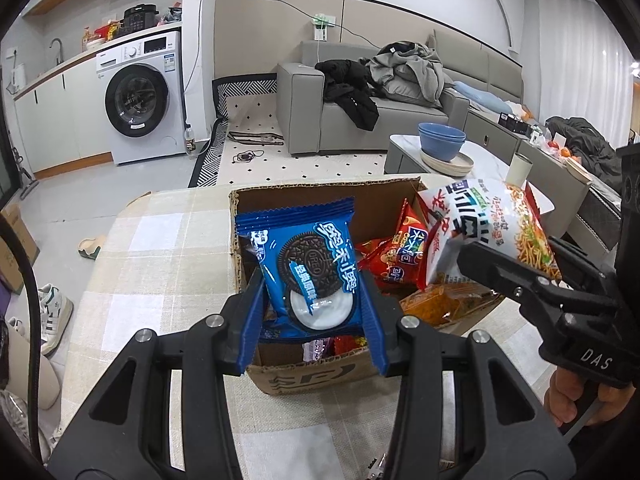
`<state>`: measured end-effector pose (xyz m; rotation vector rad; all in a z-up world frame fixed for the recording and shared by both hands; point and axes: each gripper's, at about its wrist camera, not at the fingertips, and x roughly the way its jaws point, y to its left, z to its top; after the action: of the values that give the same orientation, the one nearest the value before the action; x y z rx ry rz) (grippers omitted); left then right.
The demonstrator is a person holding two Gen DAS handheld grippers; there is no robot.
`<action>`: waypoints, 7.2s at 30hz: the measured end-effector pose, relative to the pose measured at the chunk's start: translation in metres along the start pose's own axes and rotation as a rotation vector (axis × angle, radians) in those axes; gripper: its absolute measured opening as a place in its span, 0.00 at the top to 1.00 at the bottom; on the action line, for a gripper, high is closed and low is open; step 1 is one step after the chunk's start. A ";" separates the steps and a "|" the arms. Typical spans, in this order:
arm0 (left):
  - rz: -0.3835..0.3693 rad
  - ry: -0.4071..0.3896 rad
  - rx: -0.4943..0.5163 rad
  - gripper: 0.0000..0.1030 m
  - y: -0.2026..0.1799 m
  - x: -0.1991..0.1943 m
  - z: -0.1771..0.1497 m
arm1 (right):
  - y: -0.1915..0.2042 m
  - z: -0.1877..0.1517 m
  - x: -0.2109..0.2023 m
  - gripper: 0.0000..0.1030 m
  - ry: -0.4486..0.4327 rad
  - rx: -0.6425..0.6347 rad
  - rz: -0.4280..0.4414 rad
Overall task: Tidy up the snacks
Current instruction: 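Open both grippers to drop the bags into the box, then move both grippers back toward the remaining packs on the table, then grasp the white noodle-snack bag with the right gripper while the left gripper grasps the clear cracker pack, then lift and carry both held packs over the SF box with both grippers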
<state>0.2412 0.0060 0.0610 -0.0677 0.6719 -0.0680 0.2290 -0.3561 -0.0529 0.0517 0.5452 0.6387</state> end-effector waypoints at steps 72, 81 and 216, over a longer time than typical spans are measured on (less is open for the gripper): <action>0.027 0.148 0.146 0.01 -0.033 -0.077 -0.126 | 0.004 -0.109 -0.067 0.01 0.377 -0.318 0.072; 0.011 0.194 0.179 0.01 -0.038 -0.063 -0.134 | 0.014 -0.131 -0.064 0.01 0.455 -0.402 0.113; -0.136 0.065 0.139 0.37 -0.046 -0.062 -0.147 | -0.010 -0.087 -0.064 0.47 0.109 -0.061 0.139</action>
<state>0.0993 -0.0401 -0.0116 0.0222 0.7249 -0.2484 0.1483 -0.4115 -0.0995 -0.0030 0.6307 0.7968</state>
